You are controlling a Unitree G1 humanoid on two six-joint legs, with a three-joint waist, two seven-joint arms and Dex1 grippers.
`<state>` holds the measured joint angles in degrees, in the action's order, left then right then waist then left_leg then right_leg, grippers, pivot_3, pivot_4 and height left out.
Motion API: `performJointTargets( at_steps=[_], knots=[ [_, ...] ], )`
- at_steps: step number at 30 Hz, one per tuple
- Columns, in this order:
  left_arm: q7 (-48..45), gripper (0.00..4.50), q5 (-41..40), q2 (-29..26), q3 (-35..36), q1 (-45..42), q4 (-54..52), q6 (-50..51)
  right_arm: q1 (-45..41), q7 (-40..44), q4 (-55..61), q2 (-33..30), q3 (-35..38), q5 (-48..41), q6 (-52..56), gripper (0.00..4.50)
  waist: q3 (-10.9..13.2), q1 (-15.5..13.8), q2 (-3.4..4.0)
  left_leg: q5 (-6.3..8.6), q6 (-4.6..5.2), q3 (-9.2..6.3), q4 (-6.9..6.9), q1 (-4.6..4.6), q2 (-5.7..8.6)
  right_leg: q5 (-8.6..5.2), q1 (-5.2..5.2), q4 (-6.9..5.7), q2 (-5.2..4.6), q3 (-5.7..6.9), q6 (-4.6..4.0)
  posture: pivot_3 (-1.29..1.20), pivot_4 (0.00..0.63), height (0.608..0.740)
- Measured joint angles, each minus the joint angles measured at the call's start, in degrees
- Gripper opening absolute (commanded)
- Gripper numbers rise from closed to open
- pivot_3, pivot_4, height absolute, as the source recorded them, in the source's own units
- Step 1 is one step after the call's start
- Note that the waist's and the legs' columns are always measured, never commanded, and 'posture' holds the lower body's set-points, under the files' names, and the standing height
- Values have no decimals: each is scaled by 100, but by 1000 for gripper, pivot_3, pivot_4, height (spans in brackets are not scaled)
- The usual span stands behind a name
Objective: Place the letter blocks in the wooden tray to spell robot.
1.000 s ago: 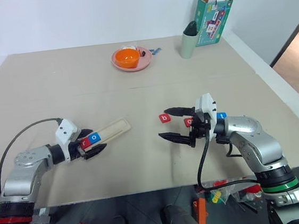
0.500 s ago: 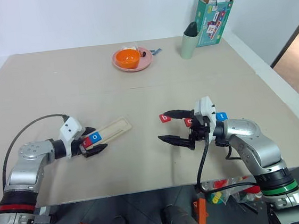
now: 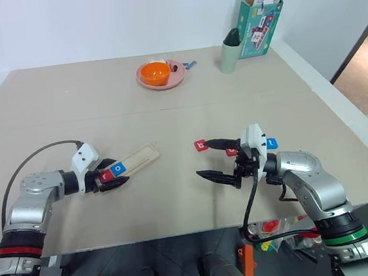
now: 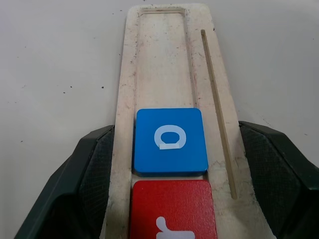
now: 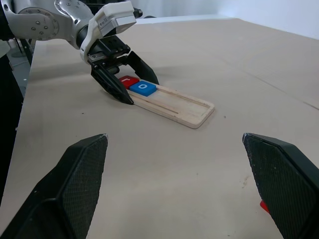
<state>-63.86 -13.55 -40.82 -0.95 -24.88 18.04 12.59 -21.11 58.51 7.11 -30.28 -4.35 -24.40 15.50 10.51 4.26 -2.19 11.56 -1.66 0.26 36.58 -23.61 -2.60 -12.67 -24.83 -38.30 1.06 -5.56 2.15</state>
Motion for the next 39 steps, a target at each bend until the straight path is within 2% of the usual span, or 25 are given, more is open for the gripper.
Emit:
performJointTargets(
  at_steps=[11, 24, 34, 36, 37, 39],
  knots=[
    [-714, 3205, 425, 297, -1204, -676, -624, -165, -165, 65, -202, -64, 47, -1, -67, 4500, 0, -150, -1, 0, -1, -2, 5, -9, 6, -2, 1, 4, -1, -2, 4, 0, 150, 740],
    [-1176, 3205, 941, 1078, -1785, -1999, 722, -655, -180, 19, -323, -77, 79, 8, -118, 4500, 0, -155, -1, 0, 0, -6, 16, -18, 8, 1, 1, 4, 0, -2, 9, 0, 150, 740],
    [-1403, 3205, 1034, 1143, -1856, -2313, 1235, -989, -124, -39, -322, -69, 79, 7, -114, 4500, 0, -152, -1, 0, 0, -10, 15, -20, 7, 1, -1, 3, 3, -2, 9, 0, 150, 740],
    [-1411, 4217, 1034, 1144, -1854, -2312, 1234, -963, -122, -55, -322, -66, 79, 7, -112, 4500, 0, -152, -1, 0, 0, -10, 15, -19, 7, 1, -1, 3, 3, -1, 9, 0, 150, 740],
    [-1426, 4477, 1104, 1134, -1891, -2311, 1235, -954, -122, -79, -320, -63, 79, 7, -111, 4500, 0, -152, -1, 0, 0, -10, 15, -19, 7, 1, -1, 3, 4, -2, 9, 0, 150, 740],
    [-1432, 4477, 1133, 1126, -1913, -2294, 1221, -871, -122, -124, -313, -56, 79, 7, -104, 4500, 0, -152, 0, 0, 0, -12, 15, -26, 6, 1, -7, 3, 5, 0, 9, 0, 150, 740]
  ],
)
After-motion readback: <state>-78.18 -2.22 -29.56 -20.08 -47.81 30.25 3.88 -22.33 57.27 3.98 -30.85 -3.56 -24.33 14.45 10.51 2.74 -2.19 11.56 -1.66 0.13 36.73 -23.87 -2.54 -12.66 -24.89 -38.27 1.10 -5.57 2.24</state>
